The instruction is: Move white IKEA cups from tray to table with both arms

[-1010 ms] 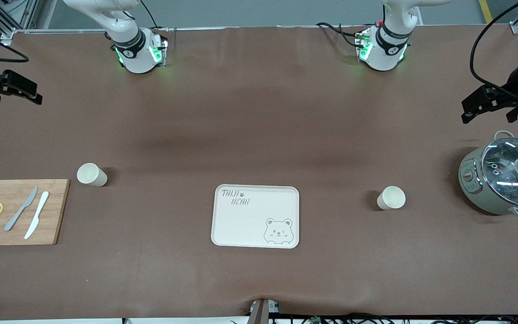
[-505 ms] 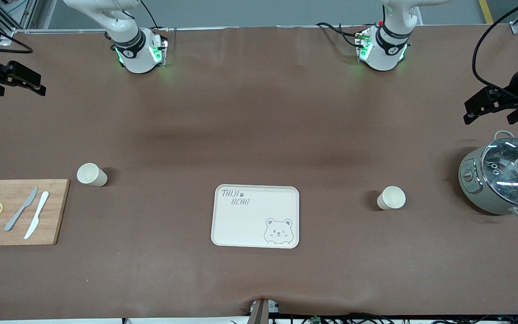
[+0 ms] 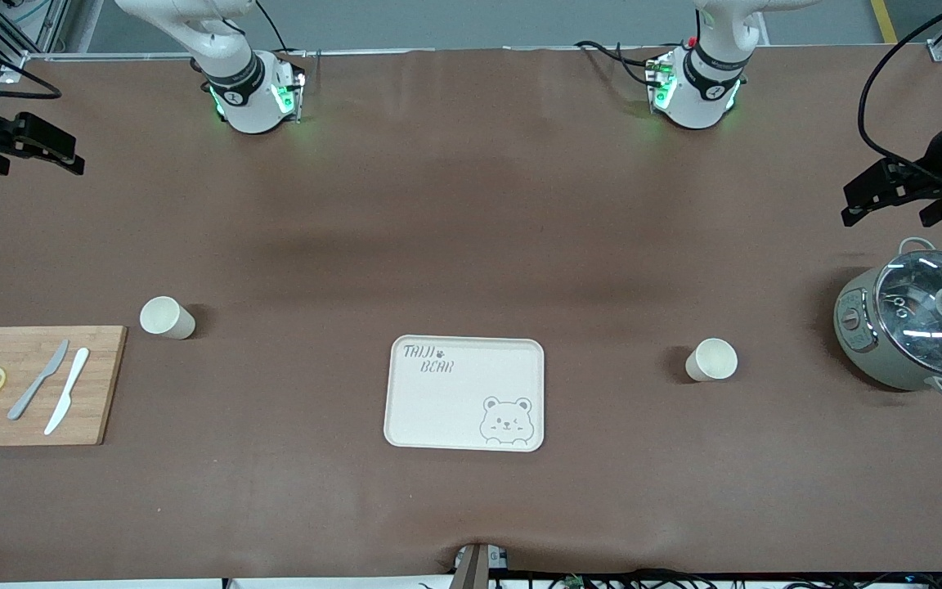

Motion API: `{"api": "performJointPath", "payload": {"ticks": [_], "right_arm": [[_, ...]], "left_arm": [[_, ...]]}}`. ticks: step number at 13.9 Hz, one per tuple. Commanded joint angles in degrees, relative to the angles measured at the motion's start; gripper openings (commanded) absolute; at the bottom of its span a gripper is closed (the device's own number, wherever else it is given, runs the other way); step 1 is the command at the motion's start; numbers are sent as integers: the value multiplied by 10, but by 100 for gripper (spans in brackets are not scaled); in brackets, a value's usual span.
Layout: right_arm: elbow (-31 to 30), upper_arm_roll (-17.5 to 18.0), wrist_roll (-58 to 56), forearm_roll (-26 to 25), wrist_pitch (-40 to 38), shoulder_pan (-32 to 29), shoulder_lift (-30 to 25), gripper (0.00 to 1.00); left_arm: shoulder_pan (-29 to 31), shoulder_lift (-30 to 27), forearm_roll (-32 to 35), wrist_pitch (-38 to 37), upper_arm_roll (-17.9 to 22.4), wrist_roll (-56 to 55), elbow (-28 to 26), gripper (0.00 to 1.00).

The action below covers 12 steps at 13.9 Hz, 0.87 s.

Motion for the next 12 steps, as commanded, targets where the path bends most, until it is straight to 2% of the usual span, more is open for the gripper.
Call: {"api": "performJointPath", "payload": {"ticks": [1, 12], "right_arm": [[-13, 2, 4, -11, 2, -2, -14, 100], [-14, 1, 2, -11, 0, -3, -14, 100]], "left_arm": [[3, -13, -14, 4, 1, 11, -10, 100], [1, 5, -12, 3, -4, 10, 10, 100]]}}
